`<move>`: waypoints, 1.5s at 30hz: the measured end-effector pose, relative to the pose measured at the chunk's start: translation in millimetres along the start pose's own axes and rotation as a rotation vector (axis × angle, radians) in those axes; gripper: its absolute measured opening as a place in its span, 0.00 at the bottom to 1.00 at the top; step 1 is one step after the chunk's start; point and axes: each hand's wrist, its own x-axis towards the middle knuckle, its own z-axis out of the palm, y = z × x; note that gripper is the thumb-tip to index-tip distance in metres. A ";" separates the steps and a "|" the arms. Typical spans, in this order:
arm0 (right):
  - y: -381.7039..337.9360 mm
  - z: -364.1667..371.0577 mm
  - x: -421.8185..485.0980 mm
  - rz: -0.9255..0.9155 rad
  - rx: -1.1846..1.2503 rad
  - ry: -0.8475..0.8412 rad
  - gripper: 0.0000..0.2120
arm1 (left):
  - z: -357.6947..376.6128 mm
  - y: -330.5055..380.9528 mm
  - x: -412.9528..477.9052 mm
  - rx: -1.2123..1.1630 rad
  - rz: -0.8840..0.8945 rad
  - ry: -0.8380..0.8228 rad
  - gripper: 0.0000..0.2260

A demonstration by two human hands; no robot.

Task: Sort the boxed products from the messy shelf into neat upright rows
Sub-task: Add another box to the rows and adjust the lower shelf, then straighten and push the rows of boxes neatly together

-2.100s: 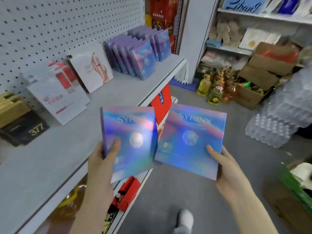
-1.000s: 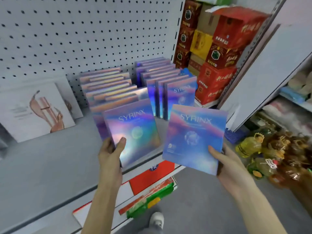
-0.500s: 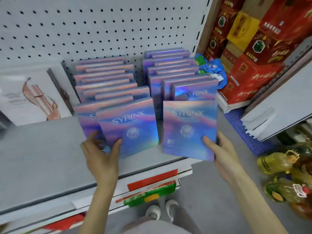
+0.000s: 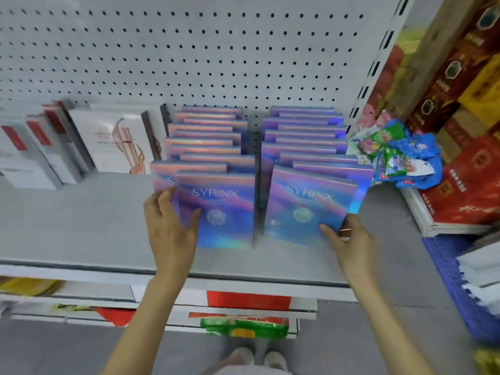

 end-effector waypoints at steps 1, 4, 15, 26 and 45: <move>2.5 0.6 1.3 0.005 -0.070 0.047 0.14 | 0.6 2.3 -4.4 0.004 0.037 0.005 0.23; 0.1 1.6 3.6 0.059 -0.113 0.129 0.19 | 6.8 4.7 -20.2 -0.034 0.068 -0.115 0.15; -8.3 4.9 -0.6 0.195 -0.035 0.060 0.18 | 3.2 -4.6 -38.0 -0.062 -0.033 -0.327 0.18; -98.7 71.9 -99.4 -0.121 0.134 -0.230 0.13 | -45.6 -40.2 -50.6 -0.276 -0.085 -0.307 0.17; -299.9 317.7 -299.6 -0.280 0.095 -0.529 0.21 | -344.4 -288.6 -28.2 -0.259 -0.277 -0.217 0.14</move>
